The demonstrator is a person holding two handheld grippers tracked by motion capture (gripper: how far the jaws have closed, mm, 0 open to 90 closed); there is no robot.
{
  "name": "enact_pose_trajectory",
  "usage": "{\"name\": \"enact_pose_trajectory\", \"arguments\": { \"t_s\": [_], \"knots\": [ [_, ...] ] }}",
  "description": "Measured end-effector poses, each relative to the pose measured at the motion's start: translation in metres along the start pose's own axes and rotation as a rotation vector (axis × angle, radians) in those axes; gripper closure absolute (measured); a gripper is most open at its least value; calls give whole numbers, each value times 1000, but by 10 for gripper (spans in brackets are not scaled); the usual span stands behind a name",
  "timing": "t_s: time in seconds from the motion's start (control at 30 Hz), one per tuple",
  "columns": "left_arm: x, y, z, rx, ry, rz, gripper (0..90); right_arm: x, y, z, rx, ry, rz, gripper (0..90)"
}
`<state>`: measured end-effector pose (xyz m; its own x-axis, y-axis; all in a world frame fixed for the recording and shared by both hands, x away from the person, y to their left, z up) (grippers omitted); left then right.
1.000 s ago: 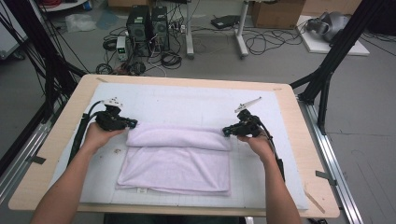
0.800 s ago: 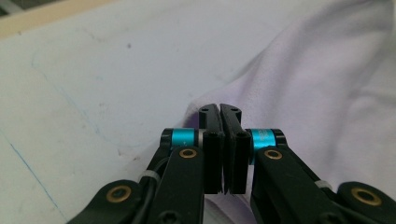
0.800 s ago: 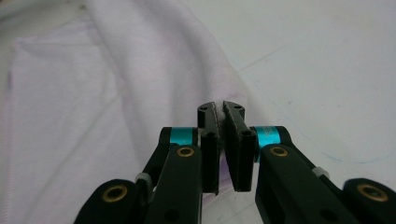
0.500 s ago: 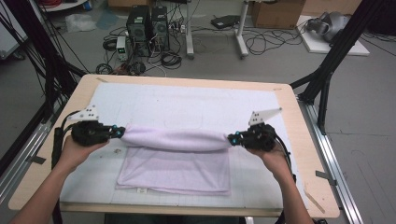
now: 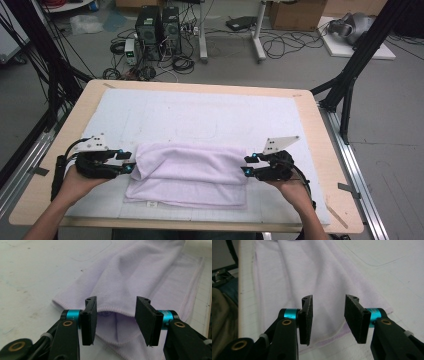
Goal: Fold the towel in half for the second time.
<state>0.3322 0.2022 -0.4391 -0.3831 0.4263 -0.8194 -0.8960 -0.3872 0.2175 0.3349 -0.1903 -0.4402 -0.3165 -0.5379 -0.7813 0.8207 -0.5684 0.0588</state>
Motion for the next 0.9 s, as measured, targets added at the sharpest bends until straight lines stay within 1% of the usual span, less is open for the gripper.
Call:
{"name": "enact_pose_trajectory", "arguments": {
  "t_s": [0.03,0.07,0.13,0.17,0.23,0.27,0.3,0.33,0.37,0.43,0.47,0.5,0.53,0.6,0.67,0.77,0.83,0.9],
  "knots": [
    [0,0,-4,1,-9,-3,513,0,1,-4,0,-7,-1,602],
    [-1,-1,-8,0,-16,-5,513,0,0,-8,-10,-13,1,604],
    [1,-3,-16,-10,-45,-10,517,2,0,-16,-3,-34,19,603],
    [2,-5,-20,-12,-62,-22,537,4,0,-21,2,-52,27,603],
    [5,-9,-28,-21,-97,-25,599,8,1,-30,6,-72,31,604],
    [8,-11,-33,-12,-119,-29,660,10,2,-35,10,-88,31,606],
    [11,-13,-37,-14,-138,-30,727,13,2,-39,9,-100,28,616],
    [14,-15,-40,-9,-157,-30,776,15,2,-43,2,-111,32,633],
    [17,-16,-43,-3,-164,-30,822,18,1,-47,1,-120,33,653],
    [19,-19,-43,-3,-164,-30,847,24,-1,-53,-14,-153,36,733],
    [19,-19,-40,-5,-159,-30,852,23,-2,-53,-20,-144,41,799],
    [18,-18,-37,-7,-151,-29,853,22,-2,-53,-19,-143,45,851],
    [16,-17,-33,-14,-145,-35,854,21,-3,-52,-22,-138,55,866],
    [13,-14,-24,-26,-128,-43,854,17,-6,-48,-41,-118,59,871],
    [10,-11,-13,-35,-112,-57,854,12,-9,-40,-40,-96,58,871],
    [6,-1,0,-40,-91,-69,853,4,-17,-22,-47,-41,67,871],
    [5,7,6,-29,-82,-88,849,1,-26,-9,-56,-10,75,871],
    [4,15,12,-32,-75,-99,830,0,-37,5,-62,15,89,871]
  ]
}}
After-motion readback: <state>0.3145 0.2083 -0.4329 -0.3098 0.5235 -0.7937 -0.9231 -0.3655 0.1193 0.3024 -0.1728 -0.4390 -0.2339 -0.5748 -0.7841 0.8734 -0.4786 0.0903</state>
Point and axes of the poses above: each handheld gripper's, and its own axes: z roughly backward along the jaws, x roughly out of its underside, y roughly to its right, the point moved 8 cm from there along -z, roughly forward along the jaws, and after that the axes turned 12 degrees about x, right-handed, at the moved point
